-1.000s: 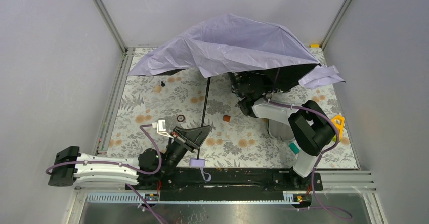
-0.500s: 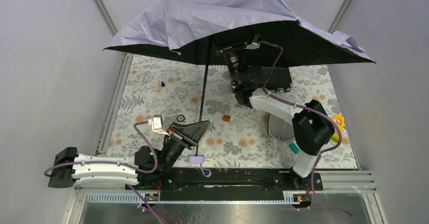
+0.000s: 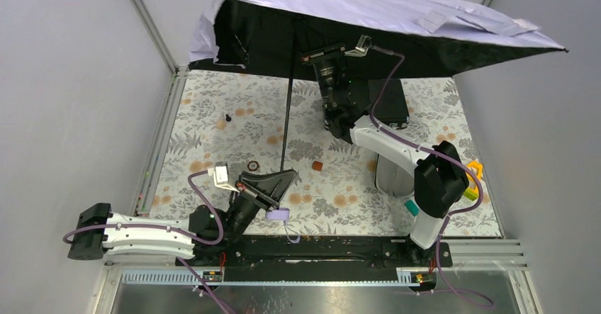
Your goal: Open the umbrella
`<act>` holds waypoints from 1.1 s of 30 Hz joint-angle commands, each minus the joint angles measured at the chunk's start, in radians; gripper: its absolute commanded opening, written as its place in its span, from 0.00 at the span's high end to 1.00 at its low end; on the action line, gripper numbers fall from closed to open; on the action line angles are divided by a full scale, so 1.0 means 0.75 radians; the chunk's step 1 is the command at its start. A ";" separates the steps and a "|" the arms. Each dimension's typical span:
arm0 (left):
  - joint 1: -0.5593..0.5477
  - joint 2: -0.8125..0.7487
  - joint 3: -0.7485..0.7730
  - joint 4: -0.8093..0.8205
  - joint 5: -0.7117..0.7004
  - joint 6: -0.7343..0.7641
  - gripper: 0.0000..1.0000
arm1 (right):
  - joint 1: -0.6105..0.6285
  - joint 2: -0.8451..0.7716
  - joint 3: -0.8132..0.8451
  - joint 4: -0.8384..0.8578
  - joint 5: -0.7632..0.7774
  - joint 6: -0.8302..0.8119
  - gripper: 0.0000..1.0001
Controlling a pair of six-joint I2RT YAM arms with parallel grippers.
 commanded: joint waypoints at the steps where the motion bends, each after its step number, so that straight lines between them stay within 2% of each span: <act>1: -0.127 0.033 -0.033 -0.083 0.197 0.065 1.00 | -0.155 -0.063 0.155 0.102 0.336 -0.187 1.00; 24: -0.339 0.228 -0.073 0.118 0.067 0.165 1.00 | -0.250 0.020 0.356 -0.038 0.455 -0.381 1.00; 28: -0.340 0.201 -0.074 0.105 0.032 0.184 1.00 | -0.254 -0.006 0.316 -0.064 0.392 -0.390 1.00; 33: -0.337 0.079 -0.032 -0.095 -0.127 0.184 1.00 | -0.251 -0.116 0.170 -0.244 0.185 -0.359 1.00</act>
